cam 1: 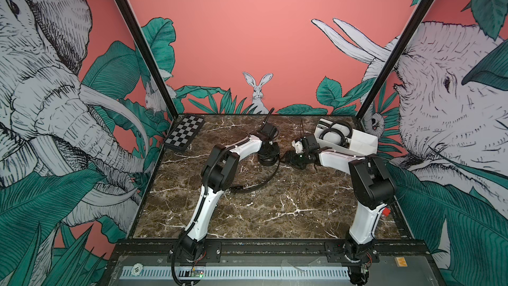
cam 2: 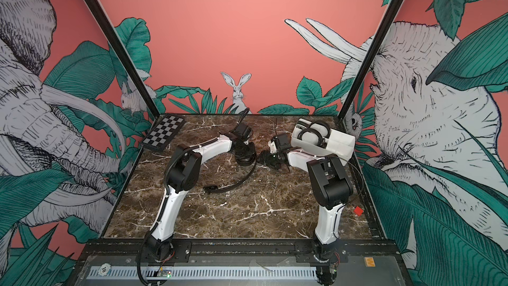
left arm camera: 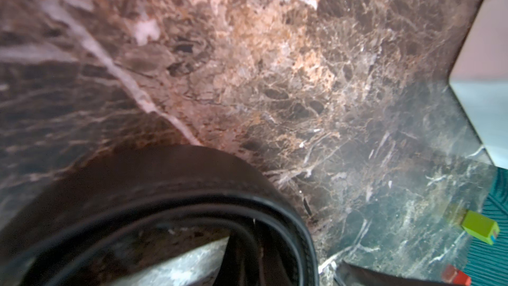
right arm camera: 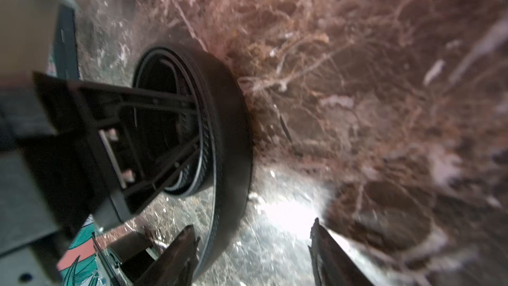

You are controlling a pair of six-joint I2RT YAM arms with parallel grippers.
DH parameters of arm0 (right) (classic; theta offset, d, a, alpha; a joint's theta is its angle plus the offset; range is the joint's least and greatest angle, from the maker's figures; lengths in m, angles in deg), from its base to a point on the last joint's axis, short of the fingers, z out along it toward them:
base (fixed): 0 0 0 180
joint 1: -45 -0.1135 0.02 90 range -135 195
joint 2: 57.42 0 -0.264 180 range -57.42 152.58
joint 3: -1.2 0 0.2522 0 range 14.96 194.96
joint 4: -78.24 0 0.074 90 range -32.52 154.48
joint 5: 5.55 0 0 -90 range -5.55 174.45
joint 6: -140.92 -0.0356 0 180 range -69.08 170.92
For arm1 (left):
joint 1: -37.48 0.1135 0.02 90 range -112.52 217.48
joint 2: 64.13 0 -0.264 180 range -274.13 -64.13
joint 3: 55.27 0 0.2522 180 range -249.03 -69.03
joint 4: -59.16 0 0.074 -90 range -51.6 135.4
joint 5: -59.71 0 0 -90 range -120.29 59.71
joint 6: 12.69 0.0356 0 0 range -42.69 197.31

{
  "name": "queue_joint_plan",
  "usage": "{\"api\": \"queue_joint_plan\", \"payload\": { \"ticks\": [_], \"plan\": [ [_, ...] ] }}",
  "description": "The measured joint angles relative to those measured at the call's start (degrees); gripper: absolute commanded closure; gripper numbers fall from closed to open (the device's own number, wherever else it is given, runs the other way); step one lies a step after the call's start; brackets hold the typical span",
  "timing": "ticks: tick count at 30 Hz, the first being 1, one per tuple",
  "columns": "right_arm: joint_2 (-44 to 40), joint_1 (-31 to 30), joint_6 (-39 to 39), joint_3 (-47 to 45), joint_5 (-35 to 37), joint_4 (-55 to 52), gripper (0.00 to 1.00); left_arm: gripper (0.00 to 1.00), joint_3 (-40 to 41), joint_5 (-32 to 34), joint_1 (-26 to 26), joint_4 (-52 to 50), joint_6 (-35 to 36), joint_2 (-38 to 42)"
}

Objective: Place the belts into the storage roll
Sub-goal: Roll the belt at the center of the board.

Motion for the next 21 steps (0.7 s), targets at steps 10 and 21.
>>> {"api": "queue_joint_plan", "payload": {
  "ticks": [10, 21],
  "plan": [
    [1.9, -1.5, -6.3, -2.9, 0.4, 14.4, 0.38, 1.0, 0.2, -1.3, 0.3, 0.7, -0.5, 0.0],
    [2.8, -4.8, -10.0, -4.7, 3.5, 18.1, 0.38, 1.0, 1.4, -3.7, 1.0, 3.5, -2.7, 0.0]
  ]
}}
